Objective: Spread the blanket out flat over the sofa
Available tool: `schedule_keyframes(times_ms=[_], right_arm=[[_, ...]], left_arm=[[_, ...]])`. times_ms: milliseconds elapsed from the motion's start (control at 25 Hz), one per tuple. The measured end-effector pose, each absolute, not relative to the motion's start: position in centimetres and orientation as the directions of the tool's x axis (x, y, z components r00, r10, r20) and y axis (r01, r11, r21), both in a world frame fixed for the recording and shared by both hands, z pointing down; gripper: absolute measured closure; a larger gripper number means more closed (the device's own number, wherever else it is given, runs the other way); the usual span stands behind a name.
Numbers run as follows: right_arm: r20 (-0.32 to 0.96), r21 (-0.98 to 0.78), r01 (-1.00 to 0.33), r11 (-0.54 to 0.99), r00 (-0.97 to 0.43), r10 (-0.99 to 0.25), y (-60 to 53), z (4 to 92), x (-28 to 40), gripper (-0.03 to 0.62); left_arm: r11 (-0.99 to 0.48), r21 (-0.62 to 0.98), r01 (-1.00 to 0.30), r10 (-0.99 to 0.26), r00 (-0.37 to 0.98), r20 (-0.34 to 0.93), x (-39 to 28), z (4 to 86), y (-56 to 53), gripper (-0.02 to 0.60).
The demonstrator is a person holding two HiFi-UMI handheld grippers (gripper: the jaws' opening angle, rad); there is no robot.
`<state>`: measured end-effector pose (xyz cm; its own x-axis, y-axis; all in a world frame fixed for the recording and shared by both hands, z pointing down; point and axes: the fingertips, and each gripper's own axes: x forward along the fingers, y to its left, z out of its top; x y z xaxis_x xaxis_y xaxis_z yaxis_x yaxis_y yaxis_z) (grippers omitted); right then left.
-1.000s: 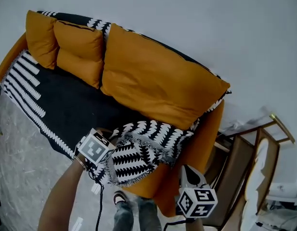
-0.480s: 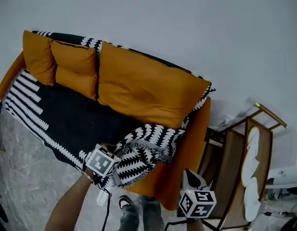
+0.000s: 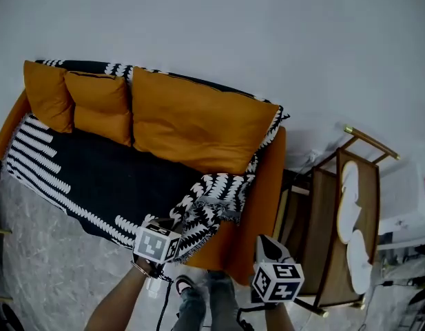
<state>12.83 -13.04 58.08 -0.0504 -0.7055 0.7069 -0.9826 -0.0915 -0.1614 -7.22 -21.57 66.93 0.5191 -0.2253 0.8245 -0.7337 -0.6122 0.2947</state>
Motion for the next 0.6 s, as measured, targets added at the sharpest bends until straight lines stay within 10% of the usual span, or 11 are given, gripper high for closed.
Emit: schedule_keyframes(times_ms=[600], right_arm=[[0.710,-0.139,-0.979,-0.147,0.005,-0.705,-8.5,54.6,13.7,0.589]], left_arm=[[-0.640,0.308,-0.704,-0.216,0.550,0.807,-5.7,61.6,-17.5,0.552]])
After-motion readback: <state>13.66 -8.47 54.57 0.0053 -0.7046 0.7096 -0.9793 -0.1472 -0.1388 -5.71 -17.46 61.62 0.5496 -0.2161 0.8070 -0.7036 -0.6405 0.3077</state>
